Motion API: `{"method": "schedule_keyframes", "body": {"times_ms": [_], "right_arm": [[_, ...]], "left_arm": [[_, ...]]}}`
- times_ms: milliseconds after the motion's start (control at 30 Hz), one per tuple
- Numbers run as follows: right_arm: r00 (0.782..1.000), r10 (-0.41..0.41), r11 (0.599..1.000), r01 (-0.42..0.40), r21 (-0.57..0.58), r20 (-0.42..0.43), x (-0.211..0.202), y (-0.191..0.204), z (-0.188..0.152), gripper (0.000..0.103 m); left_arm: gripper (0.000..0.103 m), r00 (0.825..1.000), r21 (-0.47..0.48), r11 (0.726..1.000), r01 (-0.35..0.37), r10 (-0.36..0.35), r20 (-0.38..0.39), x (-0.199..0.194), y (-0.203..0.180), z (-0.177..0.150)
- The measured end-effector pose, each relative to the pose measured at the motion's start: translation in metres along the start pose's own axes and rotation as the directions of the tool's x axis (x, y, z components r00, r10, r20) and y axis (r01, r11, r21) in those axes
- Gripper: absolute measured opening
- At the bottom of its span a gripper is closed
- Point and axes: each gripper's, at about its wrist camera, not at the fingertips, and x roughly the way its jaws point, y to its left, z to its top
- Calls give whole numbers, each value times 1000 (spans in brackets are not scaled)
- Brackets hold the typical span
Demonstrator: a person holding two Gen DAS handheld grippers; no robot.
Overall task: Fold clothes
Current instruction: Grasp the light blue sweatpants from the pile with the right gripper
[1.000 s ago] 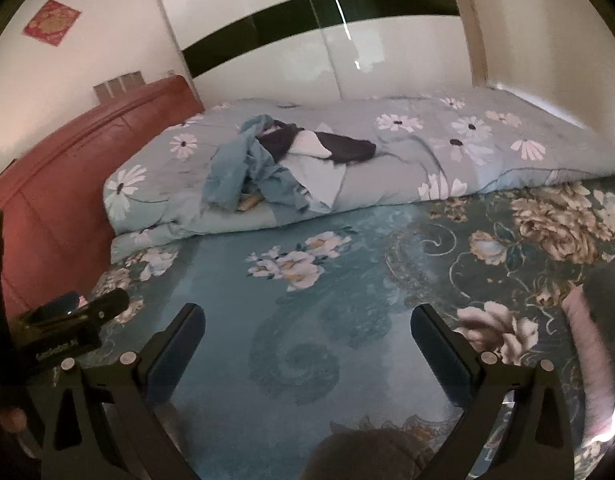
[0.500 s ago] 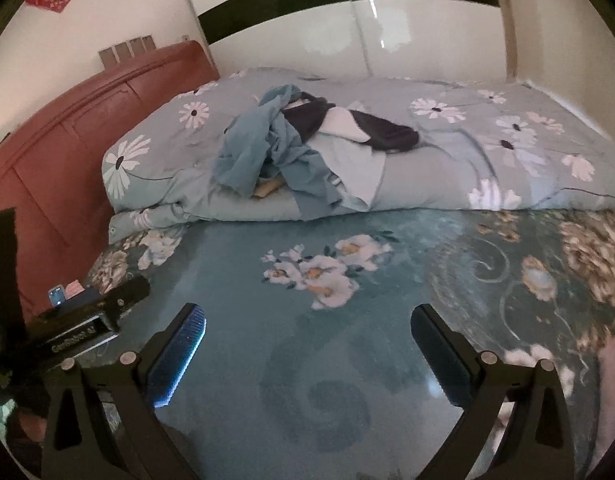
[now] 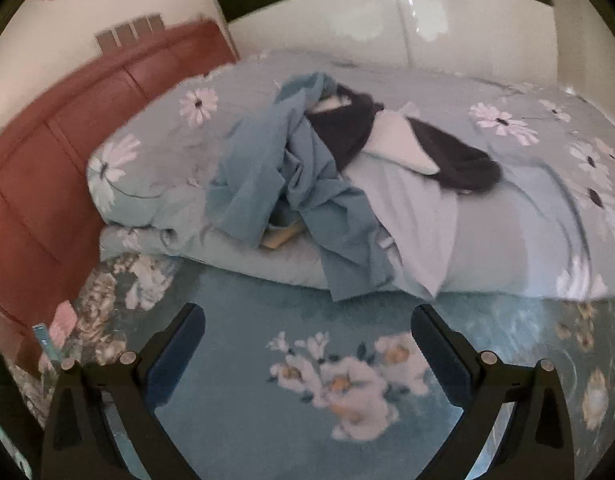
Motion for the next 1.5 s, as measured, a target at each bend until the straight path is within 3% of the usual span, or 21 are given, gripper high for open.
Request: {"method": "schedule_keyframes", "body": {"times_ms": [100, 267, 467, 500, 567, 600, 700, 767, 800, 900, 1000, 1233, 1400, 1500], "right_arm": [[1000, -19, 998, 18, -54, -17, 31, 10, 24, 103], [996, -2, 990, -10, -141, -86, 86, 31, 57, 103], [993, -67, 982, 48, -182, -98, 136, 47, 95, 101], [993, -73, 982, 54, -182, -97, 143, 49, 102, 97], [992, -72, 988, 56, -146, -104, 153, 48, 113, 77], [992, -71, 990, 57, -127, -107, 159, 47, 119, 62], [990, -22, 1000, 22, 3, -139, 173, 38, 129, 59], [989, 47, 994, -32, 104, -140, 176, 31, 132, 49], [987, 81, 986, -59, 153, -138, 178, 27, 133, 38], [977, 175, 952, -135, 276, -124, 171, 16, 130, 27], [962, 253, 927, -212, 311, -98, 153, 12, 125, 23], [897, 427, 881, -386, 272, -110, 80, 18, 87, 21], [884, 450, 863, -396, 314, -122, 19, -6, 20, 21], [902, 387, 889, -309, 339, -192, 0, -27, -30, 21]], "left_arm": [[103, 999, 0, 999, -37, 37, -15, 16, 4, -11], [103, 979, 60, 977, -204, 204, 8, 31, 11, -30], [103, 969, 5, 971, -241, 241, -51, 47, 33, -25], [103, 968, -13, 969, -245, 244, -63, 48, 38, -24], [103, 967, -46, 969, -244, 239, -85, 51, 45, -23], [103, 968, -57, 969, -240, 235, -89, 51, 47, -23], [103, 970, -75, 970, -231, 224, -93, 53, 49, -22], [103, 971, -69, 972, -227, 219, -100, 56, 49, -21], [103, 971, -69, 973, -222, 214, -109, 58, 49, -22], [103, 971, -83, 974, -210, 197, -134, 61, 52, -23], [103, 972, -115, 971, -210, 194, -135, 60, 58, -23], [103, 971, -193, 959, -207, 176, -163, 54, 77, -22], [103, 981, -187, 967, -171, 149, -125, 12, 77, -5], [103, 983, -182, 974, -132, 106, -148, -5, 75, -1]]}}
